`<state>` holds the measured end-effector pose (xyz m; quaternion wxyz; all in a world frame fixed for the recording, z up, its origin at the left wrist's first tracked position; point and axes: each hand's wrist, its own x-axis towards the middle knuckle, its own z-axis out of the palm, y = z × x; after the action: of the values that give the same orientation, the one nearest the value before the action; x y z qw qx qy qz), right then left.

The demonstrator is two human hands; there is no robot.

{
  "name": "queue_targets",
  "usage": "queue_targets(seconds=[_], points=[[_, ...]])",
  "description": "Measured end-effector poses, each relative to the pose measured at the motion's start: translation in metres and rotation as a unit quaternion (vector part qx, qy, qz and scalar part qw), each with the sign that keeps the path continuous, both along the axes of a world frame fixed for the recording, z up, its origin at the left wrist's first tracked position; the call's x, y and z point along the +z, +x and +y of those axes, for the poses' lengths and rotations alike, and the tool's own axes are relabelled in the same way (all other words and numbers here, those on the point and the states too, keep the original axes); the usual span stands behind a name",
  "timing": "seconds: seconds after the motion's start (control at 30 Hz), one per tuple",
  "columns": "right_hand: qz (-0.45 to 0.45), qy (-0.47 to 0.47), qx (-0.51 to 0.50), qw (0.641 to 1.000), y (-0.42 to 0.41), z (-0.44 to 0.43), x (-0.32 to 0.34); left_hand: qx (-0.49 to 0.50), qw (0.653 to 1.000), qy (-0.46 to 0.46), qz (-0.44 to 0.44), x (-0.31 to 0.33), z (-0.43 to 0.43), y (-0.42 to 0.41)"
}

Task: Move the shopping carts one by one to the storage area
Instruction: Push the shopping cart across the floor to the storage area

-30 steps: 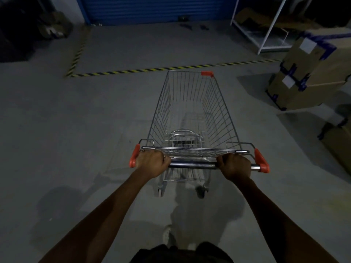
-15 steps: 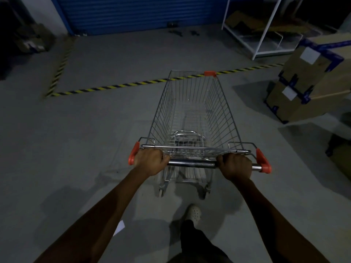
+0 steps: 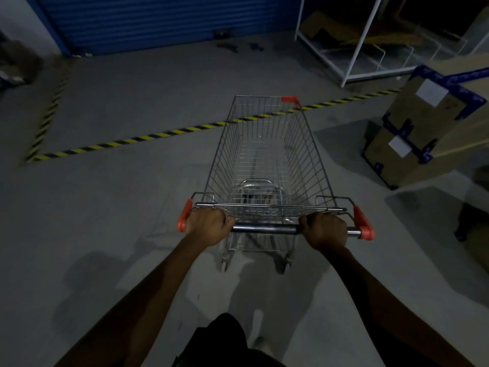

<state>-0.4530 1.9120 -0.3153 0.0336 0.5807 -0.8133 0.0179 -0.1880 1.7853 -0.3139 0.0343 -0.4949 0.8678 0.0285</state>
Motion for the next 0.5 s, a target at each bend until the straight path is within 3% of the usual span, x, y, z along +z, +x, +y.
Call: queue_targets(seconds=[0.07, 0.2, 0.5], points=[[-0.05, 0.047, -0.045, 0.997, -0.021, -0.037, 0.008, -0.002, 1.0, -0.007, 0.004, -0.002, -0.036, -0.021], [-0.019, -0.048, -0.024, 0.998, -0.063, -0.106, -0.004, -0.018, 1.0, -0.015, 0.009, -0.004, -0.117, -0.068], [-0.023, 0.078, -0.125, 0.989, -0.155, -0.277, 0.007, -0.073, 0.997, 0.01, 0.012, -0.002, -0.312, -0.173]])
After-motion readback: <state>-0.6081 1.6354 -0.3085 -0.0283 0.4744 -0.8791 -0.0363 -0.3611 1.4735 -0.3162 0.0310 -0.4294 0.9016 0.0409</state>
